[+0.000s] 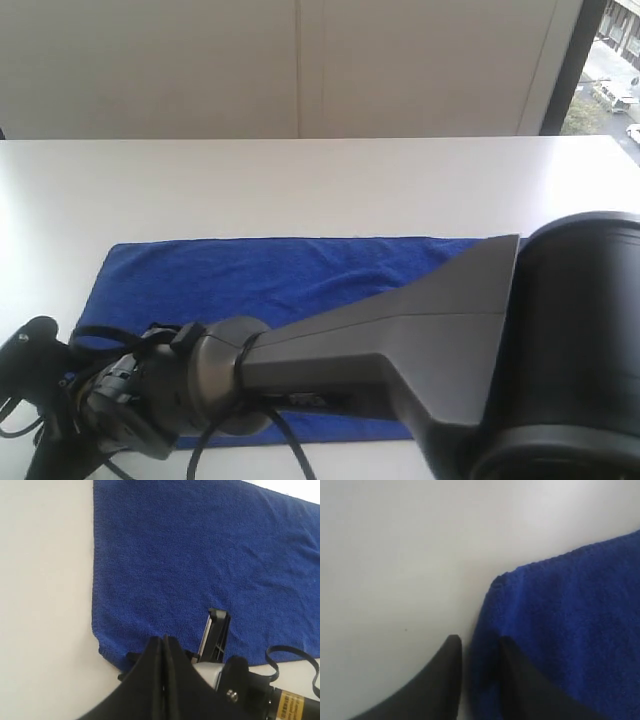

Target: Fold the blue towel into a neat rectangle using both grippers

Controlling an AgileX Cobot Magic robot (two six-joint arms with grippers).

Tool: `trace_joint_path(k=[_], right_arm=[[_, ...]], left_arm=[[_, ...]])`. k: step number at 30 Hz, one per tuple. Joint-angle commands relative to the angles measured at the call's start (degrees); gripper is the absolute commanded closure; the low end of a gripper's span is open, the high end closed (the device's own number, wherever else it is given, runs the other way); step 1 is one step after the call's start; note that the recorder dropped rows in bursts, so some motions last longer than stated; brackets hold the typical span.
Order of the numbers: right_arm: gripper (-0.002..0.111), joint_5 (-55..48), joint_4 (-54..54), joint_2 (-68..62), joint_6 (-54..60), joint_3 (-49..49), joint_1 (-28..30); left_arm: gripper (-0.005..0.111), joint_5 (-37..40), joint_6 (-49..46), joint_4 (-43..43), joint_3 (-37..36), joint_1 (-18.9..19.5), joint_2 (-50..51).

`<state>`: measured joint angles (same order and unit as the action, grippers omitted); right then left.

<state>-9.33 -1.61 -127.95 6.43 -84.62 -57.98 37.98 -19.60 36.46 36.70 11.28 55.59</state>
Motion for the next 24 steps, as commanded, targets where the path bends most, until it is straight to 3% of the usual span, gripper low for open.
trace_joint_path(k=[1,3,11,16,21,24], right_arm=[[0.101,-0.6,-0.02,-0.05,-1.47,-0.22,1.07],[0.108,-0.87,-0.02,-0.05,-2.54,-0.22,1.21],[0.108,-6.35,-0.14,1.78,-11.86,-0.26,2.34],[0.108,-9.01,-4.58,3.88,-11.62,-0.26,2.63],[0.108,-13.19,-20.41,4.02,1.53,-0.9,2.63],[0.108,-13.7,-24.05,4.02,4.21,-0.9,2.63]], left_arm=[[0.107,0.56,0.33,1.59,0.08,0.2,-0.32],[0.107,0.56,0.33,1.71,0.08,0.2,-0.32],[0.107,0.56,0.33,2.46,0.08,0.2,-0.32],[0.107,0.9,0.33,2.45,0.08,0.2,-0.32],[0.107,1.14,0.21,2.45,0.08,0.2,-0.32],[0.107,1.14,0.09,2.45,0.08,0.2,-0.32]])
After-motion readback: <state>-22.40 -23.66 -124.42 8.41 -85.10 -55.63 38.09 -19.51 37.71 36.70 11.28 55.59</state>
